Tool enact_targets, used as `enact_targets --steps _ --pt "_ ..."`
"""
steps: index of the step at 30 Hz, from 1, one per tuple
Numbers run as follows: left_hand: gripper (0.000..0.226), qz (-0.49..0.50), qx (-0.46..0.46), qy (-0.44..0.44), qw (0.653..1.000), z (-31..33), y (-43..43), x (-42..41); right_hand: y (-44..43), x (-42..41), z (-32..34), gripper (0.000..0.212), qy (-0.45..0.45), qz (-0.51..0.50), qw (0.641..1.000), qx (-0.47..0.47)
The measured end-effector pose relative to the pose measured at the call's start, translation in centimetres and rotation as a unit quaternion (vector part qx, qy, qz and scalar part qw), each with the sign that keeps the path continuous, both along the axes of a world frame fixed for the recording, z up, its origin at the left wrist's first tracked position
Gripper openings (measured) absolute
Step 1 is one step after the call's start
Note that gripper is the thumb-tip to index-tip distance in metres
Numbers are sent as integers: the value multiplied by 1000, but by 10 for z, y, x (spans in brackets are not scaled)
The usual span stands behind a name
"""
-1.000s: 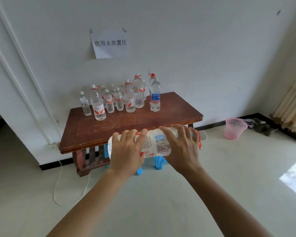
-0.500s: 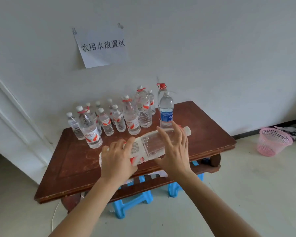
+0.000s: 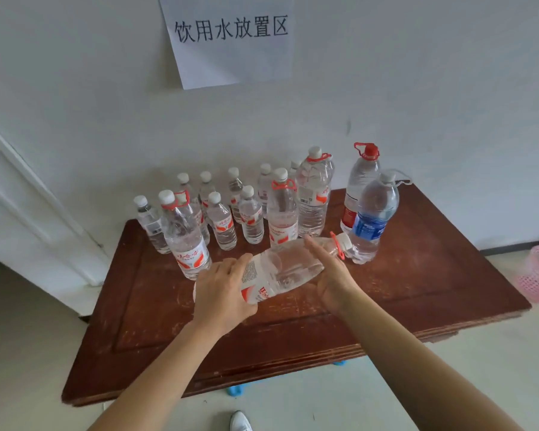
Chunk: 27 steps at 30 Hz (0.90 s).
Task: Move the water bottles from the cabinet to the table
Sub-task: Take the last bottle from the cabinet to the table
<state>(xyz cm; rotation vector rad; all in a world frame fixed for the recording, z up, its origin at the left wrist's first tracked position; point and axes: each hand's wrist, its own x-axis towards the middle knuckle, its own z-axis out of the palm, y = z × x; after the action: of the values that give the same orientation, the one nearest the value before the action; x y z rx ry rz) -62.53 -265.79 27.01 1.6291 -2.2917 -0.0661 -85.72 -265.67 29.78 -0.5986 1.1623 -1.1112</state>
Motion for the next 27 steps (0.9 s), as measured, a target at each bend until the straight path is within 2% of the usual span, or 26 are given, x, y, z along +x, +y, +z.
enact_targets --steps 1,4,6,10,15,19,27 --pt "91 -8 15 12 1000 -8 -10 5 -6 9 -3 63 36 -35 999 5" --pt "97 -36 41 67 996 -35 -51 27 -35 36 -7 21 165 -91 981 -43" --pt "99 -42 61 101 992 -52 -78 38 -53 51 -9 10 244 -102 961 -77" --pt "107 -52 144 148 977 -82 -117 39 -73 84 -12 29 367 -108 921 -79" --pt "92 -62 260 251 930 -109 -141 22 -97 97 -10 44 507 -81 853 -91" --pt "79 -33 283 285 915 -124 -141 19 -115 95 -15 47 555 17 826 -98" --pt "70 34 308 302 902 -122 -145 26 -171 118 -14 77 606 171 764 -139"
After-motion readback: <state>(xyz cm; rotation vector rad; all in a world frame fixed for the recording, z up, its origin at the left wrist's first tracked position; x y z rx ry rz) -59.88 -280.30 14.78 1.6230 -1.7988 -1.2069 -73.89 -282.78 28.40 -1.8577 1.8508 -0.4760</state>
